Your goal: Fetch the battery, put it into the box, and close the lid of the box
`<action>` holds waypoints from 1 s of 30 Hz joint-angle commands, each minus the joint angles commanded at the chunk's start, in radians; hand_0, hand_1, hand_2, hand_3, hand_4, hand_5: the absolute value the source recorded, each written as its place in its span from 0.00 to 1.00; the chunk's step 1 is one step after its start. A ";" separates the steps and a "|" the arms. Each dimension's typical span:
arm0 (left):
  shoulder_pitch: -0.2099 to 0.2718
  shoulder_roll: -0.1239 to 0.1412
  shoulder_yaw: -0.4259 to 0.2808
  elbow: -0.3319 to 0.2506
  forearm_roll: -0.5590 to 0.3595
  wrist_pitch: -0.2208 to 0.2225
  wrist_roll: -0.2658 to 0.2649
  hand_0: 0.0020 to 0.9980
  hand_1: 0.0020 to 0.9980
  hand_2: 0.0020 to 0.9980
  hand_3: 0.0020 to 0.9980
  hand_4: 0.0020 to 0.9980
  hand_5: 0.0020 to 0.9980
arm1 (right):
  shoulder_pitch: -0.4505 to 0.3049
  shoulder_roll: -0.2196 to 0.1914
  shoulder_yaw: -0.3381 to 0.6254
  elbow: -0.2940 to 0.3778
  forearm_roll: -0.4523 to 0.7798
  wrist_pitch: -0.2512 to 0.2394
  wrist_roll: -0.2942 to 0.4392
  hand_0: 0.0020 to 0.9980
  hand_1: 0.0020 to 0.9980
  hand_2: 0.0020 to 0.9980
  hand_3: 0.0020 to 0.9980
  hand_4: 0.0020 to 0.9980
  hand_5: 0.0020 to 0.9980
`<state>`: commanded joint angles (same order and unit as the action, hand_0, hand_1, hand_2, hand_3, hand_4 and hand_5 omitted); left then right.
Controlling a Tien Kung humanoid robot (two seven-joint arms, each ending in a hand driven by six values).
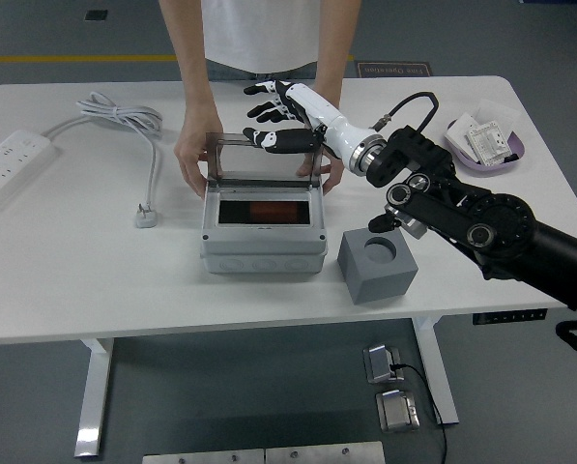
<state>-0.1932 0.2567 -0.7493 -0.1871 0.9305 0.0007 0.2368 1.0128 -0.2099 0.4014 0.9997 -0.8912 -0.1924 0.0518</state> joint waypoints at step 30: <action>-0.014 -0.001 0.004 0.003 0.009 -0.002 -0.005 0.64 0.70 0.60 0.61 0.59 0.16 | -0.017 -0.024 -0.114 0.025 -0.013 -0.018 0.010 0.79 0.72 0.72 0.81 0.73 0.24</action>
<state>-0.2074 0.2559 -0.7454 -0.1845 0.9394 -0.0013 0.2315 0.9959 -0.2343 0.2872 1.0251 -0.9037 -0.2100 0.0615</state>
